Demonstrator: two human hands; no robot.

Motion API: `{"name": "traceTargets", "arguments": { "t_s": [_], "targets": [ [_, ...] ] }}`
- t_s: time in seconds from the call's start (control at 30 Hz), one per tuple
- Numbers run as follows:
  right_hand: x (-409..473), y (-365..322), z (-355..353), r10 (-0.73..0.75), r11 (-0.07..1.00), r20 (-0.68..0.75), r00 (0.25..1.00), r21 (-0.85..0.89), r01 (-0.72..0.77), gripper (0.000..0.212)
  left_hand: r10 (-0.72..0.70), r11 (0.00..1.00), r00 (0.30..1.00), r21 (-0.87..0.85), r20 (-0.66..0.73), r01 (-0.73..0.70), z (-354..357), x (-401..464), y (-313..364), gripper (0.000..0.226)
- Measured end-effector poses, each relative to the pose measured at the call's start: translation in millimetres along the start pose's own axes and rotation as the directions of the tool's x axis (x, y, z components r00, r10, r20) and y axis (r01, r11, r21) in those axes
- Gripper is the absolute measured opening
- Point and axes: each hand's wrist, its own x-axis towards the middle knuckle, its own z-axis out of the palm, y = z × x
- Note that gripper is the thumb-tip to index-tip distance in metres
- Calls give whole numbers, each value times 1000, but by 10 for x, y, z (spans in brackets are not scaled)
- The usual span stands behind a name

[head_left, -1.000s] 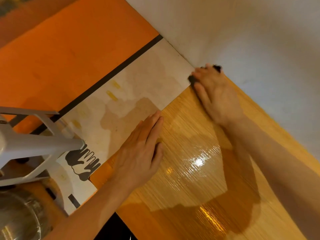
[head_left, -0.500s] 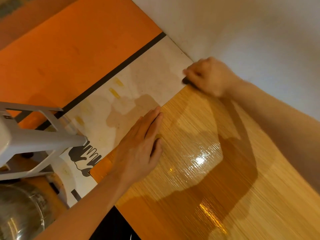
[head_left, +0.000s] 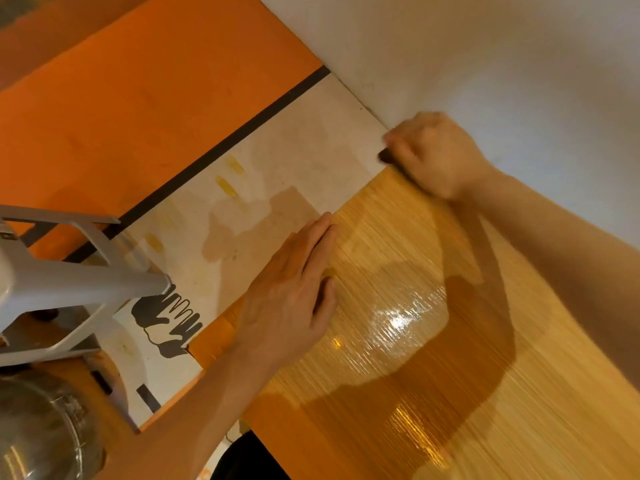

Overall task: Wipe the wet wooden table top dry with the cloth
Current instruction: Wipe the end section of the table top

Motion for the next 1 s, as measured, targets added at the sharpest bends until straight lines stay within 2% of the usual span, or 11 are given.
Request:
{"name": "traceTargets", "arguments": {
  "t_s": [0.07,0.13,0.27,0.37,0.47,0.57,0.63,0.77,0.87,0.93,1.0],
  "targets": [
    [19,161,-51,154,985,-73,985,-63,-159,45,2,1000,1000,-1,-18,-2,7,-15,-4,60],
    [-14,-35,57,193,978,-105,976,-64,-201,46,-6,1000,999,-12,-36,5,6,-25,-4,62],
    [-394,-799,375,-11,1000,-134,991,2,11,52,-59,998,996,-34,-70,57,-28,-86,12,61],
    [-528,-714,337,-93,993,-79,992,65,99,47,-153,988,982,-33,-109,151,-106,-253,-32,57],
    [-506,-295,251,128,988,-188,974,109,-109,45,-213,976,972,-61,-104,207,-175,-524,-104,56],
    [-449,-273,253,422,895,-278,863,277,-349,45,-251,967,962,-74,-103,245,-146,-772,-153,55],
    [-495,-600,350,503,855,-302,810,311,-416,45,-253,968,960,-37,-119,250,-85,-858,-158,55],
    [-893,-1441,649,264,960,-284,922,172,-222,45,-246,967,957,23,-155,252,-13,-816,-153,55],
    [-1079,-1280,592,68,992,-201,977,119,-44,47,-248,967,955,8,-165,253,-13,-777,-148,55],
    [-1113,-883,495,159,981,-217,963,144,-129,48,-252,967,952,-4,-172,255,-12,-775,-151,54],
    [-1144,-486,397,364,925,-255,896,209,-316,51,-254,966,949,-6,-186,257,-7,-776,-151,54]
  ]
}}
